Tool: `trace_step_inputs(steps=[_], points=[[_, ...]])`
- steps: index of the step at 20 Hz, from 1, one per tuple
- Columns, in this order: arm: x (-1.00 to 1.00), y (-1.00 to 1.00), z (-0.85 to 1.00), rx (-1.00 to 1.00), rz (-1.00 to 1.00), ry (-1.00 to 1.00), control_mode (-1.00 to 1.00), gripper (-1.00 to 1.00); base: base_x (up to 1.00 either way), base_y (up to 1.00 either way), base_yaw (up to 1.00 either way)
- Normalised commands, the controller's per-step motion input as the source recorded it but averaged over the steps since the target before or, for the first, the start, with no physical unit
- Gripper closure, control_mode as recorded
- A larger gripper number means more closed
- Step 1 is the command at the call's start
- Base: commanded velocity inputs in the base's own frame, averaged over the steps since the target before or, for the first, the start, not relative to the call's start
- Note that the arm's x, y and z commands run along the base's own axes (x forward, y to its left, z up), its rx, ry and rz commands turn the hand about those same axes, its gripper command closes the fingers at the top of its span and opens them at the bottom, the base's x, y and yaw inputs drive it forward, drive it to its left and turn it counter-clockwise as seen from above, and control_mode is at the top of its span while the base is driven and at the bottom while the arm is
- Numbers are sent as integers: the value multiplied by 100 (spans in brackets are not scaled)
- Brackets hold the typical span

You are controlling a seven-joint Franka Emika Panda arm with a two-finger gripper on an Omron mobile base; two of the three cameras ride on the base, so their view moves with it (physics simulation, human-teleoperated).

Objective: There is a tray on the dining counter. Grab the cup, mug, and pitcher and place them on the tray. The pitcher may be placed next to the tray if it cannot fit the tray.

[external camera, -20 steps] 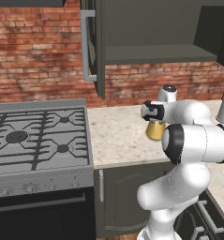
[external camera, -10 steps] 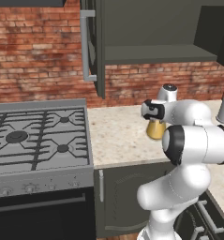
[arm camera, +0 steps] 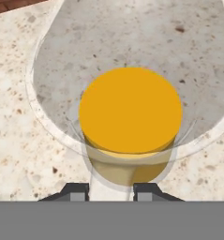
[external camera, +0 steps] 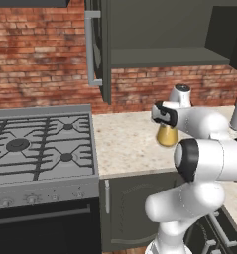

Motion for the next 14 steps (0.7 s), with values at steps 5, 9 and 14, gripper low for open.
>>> trace_step_inputs(steps=[5, 9, 14], points=[[-42, 0, 27, 0, 0, 0, -100, 100, 0, 0, 0], [-34, 0, 33, 0, 1, 0, -100, 100, 0, 0, 0], [-33, 0, 34, 0, 4, 0, -100, 100, 0, 0, 0]])
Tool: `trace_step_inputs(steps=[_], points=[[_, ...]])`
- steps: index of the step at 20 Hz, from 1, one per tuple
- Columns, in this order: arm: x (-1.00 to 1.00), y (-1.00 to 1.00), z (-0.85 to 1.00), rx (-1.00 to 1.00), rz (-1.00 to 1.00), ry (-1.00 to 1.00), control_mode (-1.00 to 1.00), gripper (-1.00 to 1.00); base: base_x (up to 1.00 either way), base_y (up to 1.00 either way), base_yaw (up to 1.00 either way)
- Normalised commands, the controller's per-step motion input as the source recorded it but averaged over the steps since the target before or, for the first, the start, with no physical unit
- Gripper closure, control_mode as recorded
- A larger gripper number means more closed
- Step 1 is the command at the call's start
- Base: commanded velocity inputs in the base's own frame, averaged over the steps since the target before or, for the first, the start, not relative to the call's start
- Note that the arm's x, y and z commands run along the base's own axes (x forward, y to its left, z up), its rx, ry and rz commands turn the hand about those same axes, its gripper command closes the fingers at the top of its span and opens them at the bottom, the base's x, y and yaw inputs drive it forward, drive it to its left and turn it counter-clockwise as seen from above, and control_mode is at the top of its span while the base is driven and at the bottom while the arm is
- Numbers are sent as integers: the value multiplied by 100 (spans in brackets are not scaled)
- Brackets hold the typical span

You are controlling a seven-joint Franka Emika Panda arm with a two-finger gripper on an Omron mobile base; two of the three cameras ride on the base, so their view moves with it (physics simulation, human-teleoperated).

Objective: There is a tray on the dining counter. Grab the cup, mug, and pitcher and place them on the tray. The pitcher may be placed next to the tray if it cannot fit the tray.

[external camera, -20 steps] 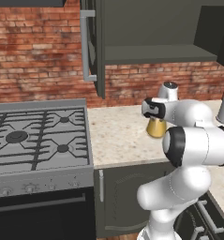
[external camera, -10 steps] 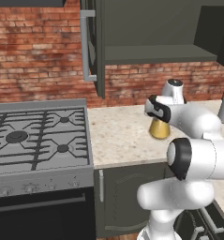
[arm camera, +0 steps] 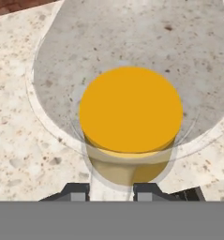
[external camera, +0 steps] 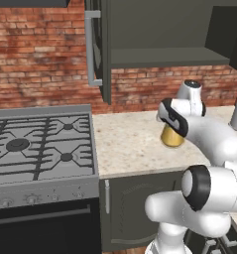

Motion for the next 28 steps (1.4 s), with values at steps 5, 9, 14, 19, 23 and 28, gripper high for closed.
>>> trace_step_inputs(steps=[5, 9, 14, 19, 23, 28], points=[[-28, 21, 33, 0, 8, 0, -100, 100, 0, 0, 0], [-34, 27, 27, 0, 8, 0, -100, 100, 0, 0, 0], [-36, 29, 23, 0, 5, 0, -100, 100, 0, 0, 0], [-25, 16, 22, 0, 6, 0, -100, 100, 0, 0, 0], [-21, 10, 25, 0, 5, 0, -100, 100, 0, 0, 0], [-4, 1, 26, 0, 0, 0, -100, 100, 0, 0, 0]])
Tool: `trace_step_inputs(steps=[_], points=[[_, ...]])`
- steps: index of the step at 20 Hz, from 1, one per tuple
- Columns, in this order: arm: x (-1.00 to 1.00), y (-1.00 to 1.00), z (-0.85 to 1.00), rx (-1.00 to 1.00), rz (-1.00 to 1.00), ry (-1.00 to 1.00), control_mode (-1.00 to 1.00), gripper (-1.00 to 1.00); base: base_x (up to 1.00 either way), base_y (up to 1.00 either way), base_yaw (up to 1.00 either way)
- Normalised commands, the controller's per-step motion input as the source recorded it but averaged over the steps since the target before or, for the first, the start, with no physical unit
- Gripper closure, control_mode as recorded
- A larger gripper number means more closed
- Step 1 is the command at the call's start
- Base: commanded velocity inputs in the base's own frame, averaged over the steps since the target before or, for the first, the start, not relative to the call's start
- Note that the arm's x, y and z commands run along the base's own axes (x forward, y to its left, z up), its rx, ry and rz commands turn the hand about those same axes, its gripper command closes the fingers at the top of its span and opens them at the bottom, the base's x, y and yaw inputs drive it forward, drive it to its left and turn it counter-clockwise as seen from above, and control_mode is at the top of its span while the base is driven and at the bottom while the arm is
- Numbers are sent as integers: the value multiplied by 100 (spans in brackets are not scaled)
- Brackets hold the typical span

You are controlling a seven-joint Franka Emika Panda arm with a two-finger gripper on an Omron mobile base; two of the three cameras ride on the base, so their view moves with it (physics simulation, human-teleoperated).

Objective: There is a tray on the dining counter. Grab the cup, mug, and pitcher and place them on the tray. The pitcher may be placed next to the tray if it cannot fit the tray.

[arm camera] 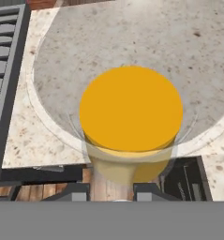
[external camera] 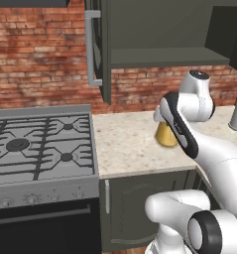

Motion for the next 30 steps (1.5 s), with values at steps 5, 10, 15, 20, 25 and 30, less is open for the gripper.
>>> trace_step_inputs(steps=[5, 10, 15, 20, 25, 30], points=[[0, 0, 0, 0, 0, 0, 100, 100, -25, 9, 0], [0, 0, 0, 0, 0, 0, 100, 100, -98, 28, 1], [0, 0, 0, 0, 0, 0, 100, 100, -89, 48, 4], [0, 0, 0, 0, 0, 0, 100, 100, -63, 79, 29], [0, 0, 0, 0, 0, 0, 100, 100, -68, 52, 53], [0, 0, 0, 0, 0, 0, 100, 100, -40, 66, 64]])
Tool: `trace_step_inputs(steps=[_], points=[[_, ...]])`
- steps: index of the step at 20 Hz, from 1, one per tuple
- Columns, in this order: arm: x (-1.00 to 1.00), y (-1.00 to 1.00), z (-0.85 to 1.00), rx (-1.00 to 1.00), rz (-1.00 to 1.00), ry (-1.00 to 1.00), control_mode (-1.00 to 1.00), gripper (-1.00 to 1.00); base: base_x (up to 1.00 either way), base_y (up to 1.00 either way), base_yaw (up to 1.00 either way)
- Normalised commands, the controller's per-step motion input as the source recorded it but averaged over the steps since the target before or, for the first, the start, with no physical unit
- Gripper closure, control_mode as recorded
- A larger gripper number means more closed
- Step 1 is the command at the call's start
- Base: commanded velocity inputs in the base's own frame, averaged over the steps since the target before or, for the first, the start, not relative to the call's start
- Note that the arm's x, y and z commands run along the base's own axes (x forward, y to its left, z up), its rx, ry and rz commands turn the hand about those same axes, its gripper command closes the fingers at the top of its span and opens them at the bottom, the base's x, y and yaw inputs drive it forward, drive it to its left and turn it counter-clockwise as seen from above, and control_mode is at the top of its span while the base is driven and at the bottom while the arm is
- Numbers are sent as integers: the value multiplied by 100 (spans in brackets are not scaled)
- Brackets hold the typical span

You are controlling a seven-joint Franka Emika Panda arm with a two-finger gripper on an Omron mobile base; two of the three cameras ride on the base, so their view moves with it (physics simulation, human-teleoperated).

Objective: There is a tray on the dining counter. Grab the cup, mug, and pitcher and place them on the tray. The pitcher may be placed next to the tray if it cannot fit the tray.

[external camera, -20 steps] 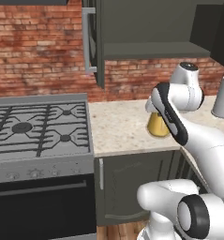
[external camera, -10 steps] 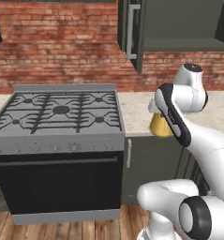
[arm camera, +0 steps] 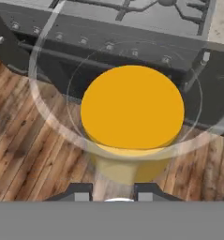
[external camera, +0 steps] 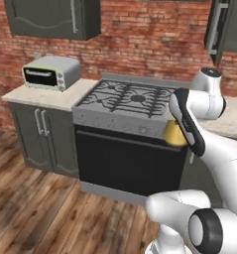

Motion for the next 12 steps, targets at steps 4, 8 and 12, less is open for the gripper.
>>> trace_step_inputs(steps=[4, 8, 12], points=[[0, 0, 0, 0, 0, 0, 100, 100, -18, 81, 69], [0, 0, 0, 0, 0, 0, 100, 100, 3, 40, 76], [0, 0, 0, 0, 0, 0, 100, 100, 51, 6, 83]])
